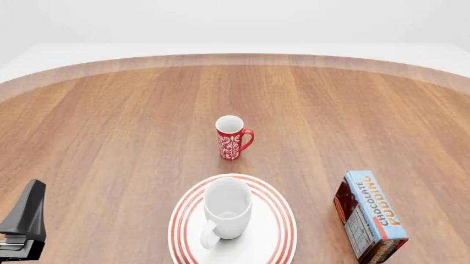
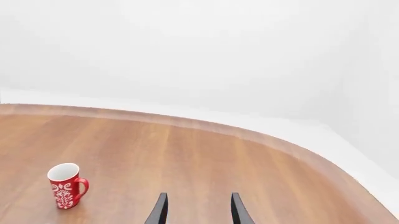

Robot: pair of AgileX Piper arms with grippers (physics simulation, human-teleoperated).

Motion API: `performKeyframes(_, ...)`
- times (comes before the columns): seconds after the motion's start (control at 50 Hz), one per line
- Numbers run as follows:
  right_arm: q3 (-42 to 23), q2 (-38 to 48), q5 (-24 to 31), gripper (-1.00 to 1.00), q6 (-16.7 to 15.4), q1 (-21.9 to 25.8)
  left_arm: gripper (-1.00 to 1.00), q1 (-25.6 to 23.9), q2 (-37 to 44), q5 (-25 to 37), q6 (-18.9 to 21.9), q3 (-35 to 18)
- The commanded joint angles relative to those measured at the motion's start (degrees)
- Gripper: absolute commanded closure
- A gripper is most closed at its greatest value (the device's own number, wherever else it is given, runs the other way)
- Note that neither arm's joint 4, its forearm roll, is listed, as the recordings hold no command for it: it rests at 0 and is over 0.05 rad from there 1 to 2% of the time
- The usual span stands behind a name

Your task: Pick up the white mug and put it on the plate, and put the chocolate pudding to the right of the plate.

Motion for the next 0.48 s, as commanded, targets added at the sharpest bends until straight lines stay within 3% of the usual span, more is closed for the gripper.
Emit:
performKeyframes(0.02,-1.2,-7.6,0.8,-1.0,-4.6,-0.4,-1.0,0.0,0.0,0.0,0.3,0.0)
performKeyframes(0.26,-2.2,-11.4,-1.1,-1.0,-8.0,-1.0,-1.0,-0.1,0.0,0.0,0.6,-0.1)
performKeyframes(0.48,-1.7,-11.4,-3.0,-1.0,-7.0,-4.1,-1.0,-0.1,0.0,0.0,1.1,0.0)
